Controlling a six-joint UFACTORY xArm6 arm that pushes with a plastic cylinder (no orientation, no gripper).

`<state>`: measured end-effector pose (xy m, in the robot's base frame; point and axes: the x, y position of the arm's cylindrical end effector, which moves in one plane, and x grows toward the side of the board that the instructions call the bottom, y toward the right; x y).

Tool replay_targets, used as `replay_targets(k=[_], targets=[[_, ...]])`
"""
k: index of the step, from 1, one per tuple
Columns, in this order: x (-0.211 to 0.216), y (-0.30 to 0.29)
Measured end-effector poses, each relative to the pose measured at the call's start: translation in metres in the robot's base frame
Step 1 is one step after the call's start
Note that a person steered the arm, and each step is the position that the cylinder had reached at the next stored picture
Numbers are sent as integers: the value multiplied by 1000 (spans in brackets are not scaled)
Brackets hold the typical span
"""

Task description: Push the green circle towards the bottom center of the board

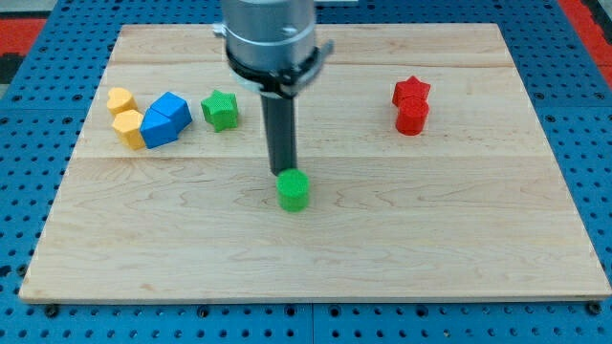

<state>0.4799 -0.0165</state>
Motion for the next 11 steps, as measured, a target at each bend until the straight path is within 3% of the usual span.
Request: replay_targets(k=[2,3,5,6,7,8,10,11], targets=[[-11,68],[32,40],[-5,4],[32,11],[38,32],[18,138],[-145,309],[-194,246]])
